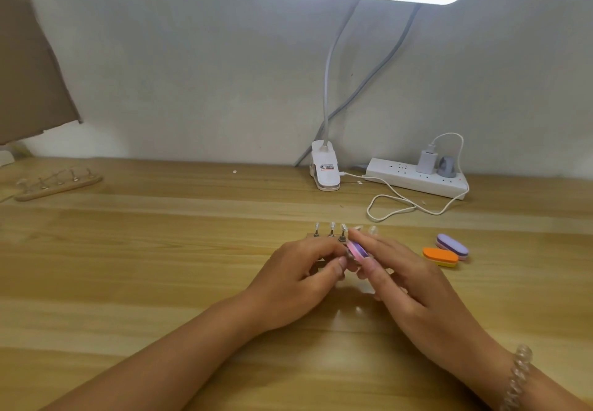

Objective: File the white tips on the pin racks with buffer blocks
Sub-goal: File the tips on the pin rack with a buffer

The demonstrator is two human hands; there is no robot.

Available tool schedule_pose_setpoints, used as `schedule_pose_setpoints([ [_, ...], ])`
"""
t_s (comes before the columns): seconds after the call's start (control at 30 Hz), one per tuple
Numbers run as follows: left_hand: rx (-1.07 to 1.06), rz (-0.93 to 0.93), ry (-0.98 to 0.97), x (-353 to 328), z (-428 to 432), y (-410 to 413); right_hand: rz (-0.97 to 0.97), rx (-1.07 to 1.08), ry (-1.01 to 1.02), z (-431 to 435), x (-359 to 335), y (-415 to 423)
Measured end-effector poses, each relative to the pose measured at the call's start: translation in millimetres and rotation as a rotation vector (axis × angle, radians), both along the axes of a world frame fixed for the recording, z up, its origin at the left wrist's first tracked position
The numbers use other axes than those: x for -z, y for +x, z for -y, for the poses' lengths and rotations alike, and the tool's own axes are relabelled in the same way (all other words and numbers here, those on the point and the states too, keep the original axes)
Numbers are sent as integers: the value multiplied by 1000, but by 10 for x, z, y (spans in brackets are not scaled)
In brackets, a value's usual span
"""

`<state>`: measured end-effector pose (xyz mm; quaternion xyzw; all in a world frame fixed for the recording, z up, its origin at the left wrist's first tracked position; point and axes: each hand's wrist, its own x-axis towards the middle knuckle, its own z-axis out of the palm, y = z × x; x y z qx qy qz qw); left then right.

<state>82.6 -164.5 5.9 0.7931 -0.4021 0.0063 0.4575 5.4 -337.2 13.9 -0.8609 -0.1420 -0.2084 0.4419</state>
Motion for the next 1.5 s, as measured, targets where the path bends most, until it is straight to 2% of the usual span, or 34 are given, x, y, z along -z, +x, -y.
schedule_pose_setpoints([
  [0.23, -46, 109, 8, 14, 6, 19, 148, 95, -132, -3, 44, 4],
  [0.37, -8, 172, 53, 10, 15, 6, 105, 154, 16, 52, 46, 36],
  [0.53, -26, 94, 41, 40, 10, 37, 234, 82, -155, -65, 42, -2],
  [0.67, 29, 95, 82, 25, 8, 26, 100, 182, 23, 47, 60, 80],
  [0.73, 37, 56, 74, 27, 10, 32, 116, 194, 1, 41, 45, 68],
  [0.83, 28, 2, 62, 39, 1, 52, 219, 116, -134, -56, 49, 17],
  [1.0, 59, -22, 55, 22, 1, 51, 94, 218, 28, 41, 55, 89],
  [1.13, 42, -31, 45, 35, 3, 63, 231, 127, -160, -62, 47, 19],
  [1.3, 76, -35, 9, 35, 2, 79, 149, 238, -50, 31, 41, 77],
  [1.43, 82, -52, 3, 61, -11, 95, 294, 144, -227, -29, 51, 30],
  [1.5, 79, -55, 13, 67, -6, 102, 291, 129, -222, -10, 52, 36],
])
